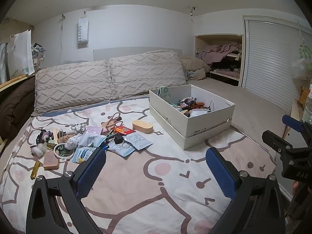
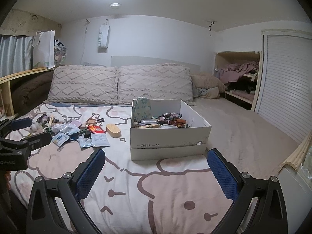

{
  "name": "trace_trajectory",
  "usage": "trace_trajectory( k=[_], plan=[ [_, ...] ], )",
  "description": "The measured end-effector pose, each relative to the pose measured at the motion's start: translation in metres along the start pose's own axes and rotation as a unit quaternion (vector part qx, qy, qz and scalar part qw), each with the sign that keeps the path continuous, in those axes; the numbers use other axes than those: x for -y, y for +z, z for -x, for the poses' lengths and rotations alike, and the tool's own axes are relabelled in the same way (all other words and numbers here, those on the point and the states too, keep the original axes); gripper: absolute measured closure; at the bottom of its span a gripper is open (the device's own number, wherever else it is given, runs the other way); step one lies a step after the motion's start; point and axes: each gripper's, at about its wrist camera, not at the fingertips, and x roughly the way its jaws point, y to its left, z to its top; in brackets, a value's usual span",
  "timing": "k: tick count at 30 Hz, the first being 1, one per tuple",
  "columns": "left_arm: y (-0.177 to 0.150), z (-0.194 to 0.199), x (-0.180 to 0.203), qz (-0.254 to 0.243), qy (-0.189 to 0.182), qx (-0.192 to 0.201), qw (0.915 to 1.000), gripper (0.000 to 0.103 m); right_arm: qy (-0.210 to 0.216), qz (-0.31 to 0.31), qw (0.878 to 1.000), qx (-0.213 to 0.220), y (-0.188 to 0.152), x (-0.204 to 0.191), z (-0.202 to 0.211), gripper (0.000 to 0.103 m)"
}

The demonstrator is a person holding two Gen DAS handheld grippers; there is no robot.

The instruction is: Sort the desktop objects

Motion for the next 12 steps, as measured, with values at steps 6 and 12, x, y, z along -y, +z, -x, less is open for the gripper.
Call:
trace_trajectory(
  k=[6, 12],
  plan=[
    [-0.0016, 0.0010, 0.0013, 0.005, -0.004, -0.003, 1.0000, 0.000, -0.001, 0.000, 1.000, 0.000, -0.0002, 0.0003, -0.0001, 0.000],
    [-0.0012, -0.0005, 0.0000, 0.007, -0.002, -0.004, 1.0000, 0.000, 0.001, 0.003, 1.000, -0.002, 0.0005, -0.0003, -0.0007, 0.000]
  ],
)
